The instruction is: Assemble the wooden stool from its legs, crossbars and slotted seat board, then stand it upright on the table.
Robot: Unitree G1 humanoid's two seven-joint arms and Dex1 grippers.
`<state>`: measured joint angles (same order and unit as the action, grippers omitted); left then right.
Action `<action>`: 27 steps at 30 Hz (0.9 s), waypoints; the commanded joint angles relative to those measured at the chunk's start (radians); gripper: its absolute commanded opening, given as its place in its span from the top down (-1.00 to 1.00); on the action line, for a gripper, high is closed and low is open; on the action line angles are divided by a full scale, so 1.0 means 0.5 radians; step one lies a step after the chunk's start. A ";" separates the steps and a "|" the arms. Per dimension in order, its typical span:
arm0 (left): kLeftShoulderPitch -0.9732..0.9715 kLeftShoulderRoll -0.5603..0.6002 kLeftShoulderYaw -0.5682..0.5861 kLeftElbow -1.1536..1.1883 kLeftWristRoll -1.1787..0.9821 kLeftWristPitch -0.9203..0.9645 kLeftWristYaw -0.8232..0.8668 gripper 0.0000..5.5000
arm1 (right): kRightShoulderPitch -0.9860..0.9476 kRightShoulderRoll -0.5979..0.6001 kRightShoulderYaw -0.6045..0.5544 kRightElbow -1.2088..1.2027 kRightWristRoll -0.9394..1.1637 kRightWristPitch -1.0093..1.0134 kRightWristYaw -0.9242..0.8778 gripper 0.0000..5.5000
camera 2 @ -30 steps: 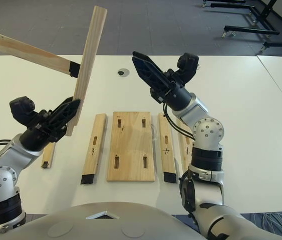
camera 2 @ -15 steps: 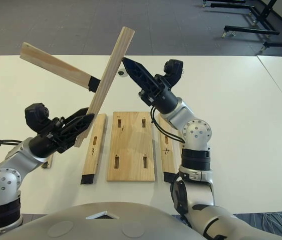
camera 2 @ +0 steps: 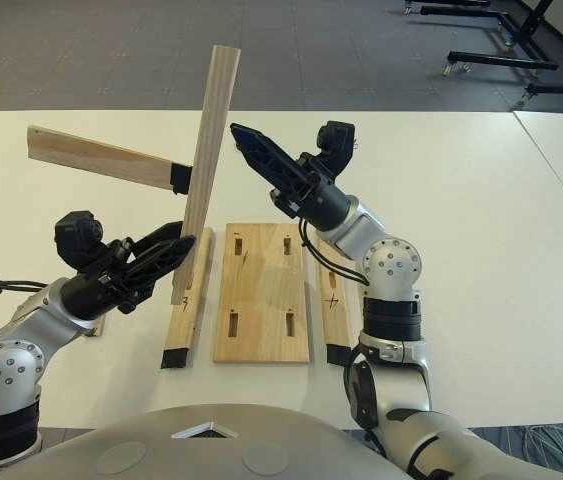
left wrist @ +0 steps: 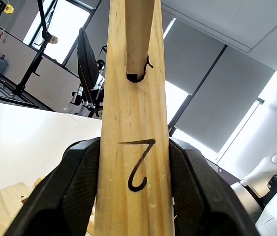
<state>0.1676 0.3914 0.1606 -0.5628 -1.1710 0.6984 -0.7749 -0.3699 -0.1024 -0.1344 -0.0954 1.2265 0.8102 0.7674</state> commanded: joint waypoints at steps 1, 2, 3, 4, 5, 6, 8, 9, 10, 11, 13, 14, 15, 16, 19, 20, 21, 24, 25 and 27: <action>-0.008 -0.008 0.012 -0.002 -0.036 -0.039 0.024 0.26 | 0.058 -0.056 -0.005 -0.074 0.036 0.058 0.044 -0.29; -0.004 0.010 -0.011 -0.011 -0.001 -0.039 0.010 0.26 | 0.062 -0.057 -0.009 -0.072 0.038 0.063 0.038 -0.29; 0.006 0.019 -0.027 -0.020 0.017 -0.037 0.003 0.26 | 0.063 -0.058 -0.011 -0.068 0.037 0.066 0.034 -0.29; 0.016 0.030 -0.041 -0.025 0.037 -0.036 -0.009 0.26 | 0.059 -0.056 -0.012 -0.065 0.042 0.068 0.028 -0.29; 0.021 0.037 -0.050 -0.023 0.052 -0.039 -0.022 0.26 | 0.053 -0.050 -0.014 -0.059 0.052 0.072 0.017 -0.29; 0.022 0.043 -0.054 -0.017 0.055 -0.042 -0.032 0.26 | 0.048 -0.045 -0.014 -0.056 0.059 0.073 0.008 -0.29; 0.028 0.063 -0.064 0.008 0.070 -0.052 -0.068 0.26 | 0.030 -0.029 -0.008 -0.065 0.071 0.072 -0.007 -0.29; 0.032 0.073 -0.073 0.015 0.083 -0.055 -0.085 0.26 | 0.020 -0.022 -0.005 -0.071 0.070 0.070 -0.015 -0.29; 0.037 0.081 -0.084 0.021 0.099 -0.058 -0.102 0.26 | 0.007 -0.016 0.000 -0.072 0.068 0.072 -0.021 -0.29; 0.040 0.081 -0.091 0.027 0.106 -0.059 -0.110 0.26 | -0.001 -0.013 0.001 -0.073 0.069 0.075 -0.025 -0.29; 0.045 0.080 -0.098 0.043 0.120 -0.065 -0.126 0.26 | -0.012 -0.010 0.002 -0.081 0.087 0.093 -0.030 -0.40; 0.049 0.079 -0.100 0.048 0.126 -0.070 -0.131 0.26 | -0.015 -0.008 -0.001 -0.086 0.100 0.102 -0.033 -0.50; 0.055 0.076 -0.101 0.050 0.129 -0.074 -0.134 0.26 | -0.016 -0.009 -0.004 -0.093 0.121 0.111 -0.037 -0.54; 0.065 0.072 -0.103 0.050 0.131 -0.080 -0.135 0.26 | -0.016 -0.011 -0.007 -0.097 0.141 0.121 -0.040 -0.63; 0.084 0.059 -0.101 0.047 0.122 -0.091 -0.134 0.26 | -0.006 -0.030 -0.006 -0.105 0.170 0.145 -0.040 -0.80; 0.082 0.059 -0.101 0.049 0.122 -0.093 -0.135 0.26 | -0.007 -0.034 -0.004 -0.105 0.167 0.146 -0.043 -0.88; 0.081 0.060 -0.101 0.050 0.122 -0.094 -0.135 0.26 | -0.007 -0.038 -0.002 -0.105 0.163 0.144 -0.047 -0.93; 0.077 0.073 -0.119 0.052 0.145 -0.101 -0.153 0.26 | -0.015 -0.025 0.031 -0.096 0.095 0.105 -0.065 -0.96; 0.072 0.080 -0.116 0.057 0.158 -0.109 -0.161 0.26 | -0.018 -0.015 0.057 -0.081 0.037 0.072 -0.070 -0.96; 0.053 0.089 -0.101 0.080 0.172 -0.121 -0.175 0.26 | -0.023 0.000 0.094 -0.050 -0.049 0.024 -0.066 -0.96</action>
<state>0.2068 0.4208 0.1014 -0.5362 -1.0977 0.6571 -0.8525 -0.3583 -0.1074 -0.1073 -0.1306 1.2442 0.8450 0.7385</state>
